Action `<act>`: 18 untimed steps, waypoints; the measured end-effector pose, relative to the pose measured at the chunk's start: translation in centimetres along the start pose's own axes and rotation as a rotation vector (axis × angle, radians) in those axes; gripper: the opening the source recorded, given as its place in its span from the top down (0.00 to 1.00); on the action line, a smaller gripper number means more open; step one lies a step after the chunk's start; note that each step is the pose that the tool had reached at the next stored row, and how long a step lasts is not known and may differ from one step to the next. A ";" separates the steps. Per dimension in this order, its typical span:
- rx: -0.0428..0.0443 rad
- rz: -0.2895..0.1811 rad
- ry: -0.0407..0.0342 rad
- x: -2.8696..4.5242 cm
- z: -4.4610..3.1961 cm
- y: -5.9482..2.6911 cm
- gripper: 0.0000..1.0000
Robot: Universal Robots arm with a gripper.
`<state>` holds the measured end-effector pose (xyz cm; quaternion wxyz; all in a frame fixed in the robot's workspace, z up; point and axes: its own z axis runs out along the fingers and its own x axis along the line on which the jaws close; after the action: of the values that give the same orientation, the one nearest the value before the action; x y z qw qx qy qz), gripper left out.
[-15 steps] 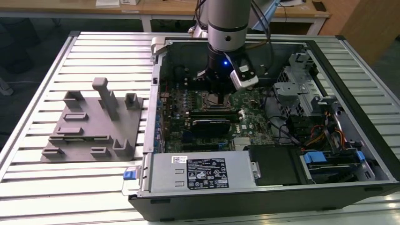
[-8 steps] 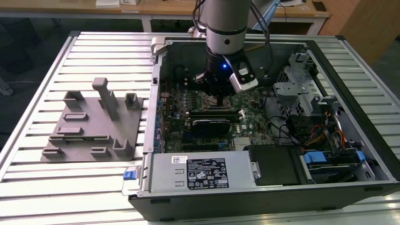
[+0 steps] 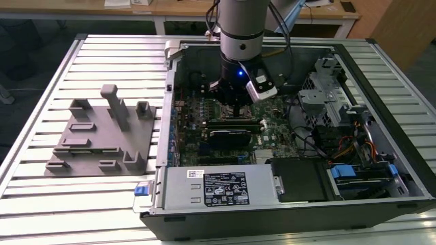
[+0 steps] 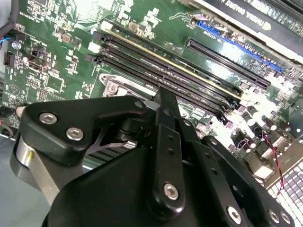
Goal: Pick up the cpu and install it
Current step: 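Install the second cpu locking lever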
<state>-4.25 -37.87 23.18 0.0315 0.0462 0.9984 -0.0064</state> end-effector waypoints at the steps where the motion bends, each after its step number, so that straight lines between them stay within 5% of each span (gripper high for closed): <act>1: -0.0002 0.000 0.0000 0.00 0.00 0.00 0.89; 6: -0.0060 0.000 0.0006 0.15 0.21 -0.08 0.89; 12: -0.0248 0.002 0.0023 0.68 0.64 -0.51 0.89; 15: -0.0454 0.003 0.0042 0.93 0.76 -0.89 0.89; 18: -0.0805 0.005 0.0075 0.95 0.83 -1.35 0.89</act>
<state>-5.26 -39.14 22.30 0.0296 0.0475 0.9979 0.0340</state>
